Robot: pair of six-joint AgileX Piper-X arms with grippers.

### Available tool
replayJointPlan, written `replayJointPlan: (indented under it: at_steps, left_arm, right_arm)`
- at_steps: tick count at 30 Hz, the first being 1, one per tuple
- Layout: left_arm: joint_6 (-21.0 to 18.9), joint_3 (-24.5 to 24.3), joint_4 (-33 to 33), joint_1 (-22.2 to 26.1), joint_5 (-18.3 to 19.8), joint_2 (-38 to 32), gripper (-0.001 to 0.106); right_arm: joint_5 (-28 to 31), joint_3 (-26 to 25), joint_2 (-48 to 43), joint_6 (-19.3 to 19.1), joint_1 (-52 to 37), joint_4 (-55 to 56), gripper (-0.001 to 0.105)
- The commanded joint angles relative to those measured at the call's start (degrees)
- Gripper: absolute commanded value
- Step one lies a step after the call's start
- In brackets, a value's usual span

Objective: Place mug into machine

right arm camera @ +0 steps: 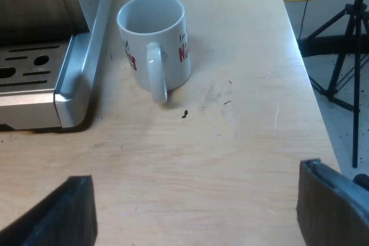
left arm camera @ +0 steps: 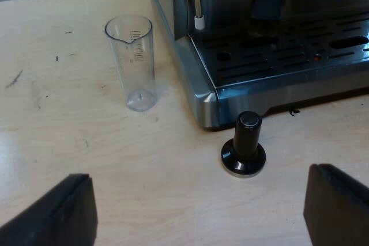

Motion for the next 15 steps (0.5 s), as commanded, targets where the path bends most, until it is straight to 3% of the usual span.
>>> replayJointPlan:
  at_steps: [1,9,15]
  left_arm:
    - [0.1,-0.1,-0.7,-0.1,-0.1,-8.0,0.074]
    - [0.1,-0.1,-0.7,-0.1,-0.1,-7.8,0.074]
    - [-0.6,-2.1,-0.7,-0.1,-0.1,-5.1,0.074]
  right_arm:
    - [0.3,-0.1,-2.5,-0.2,0.0,-0.6,0.072]
    - [0.3,-0.1,-2.2,-0.2,0.0,-1.2,0.072]
    - [0.8,-3.8,0.9,-0.2,0.0,3.4,0.072]
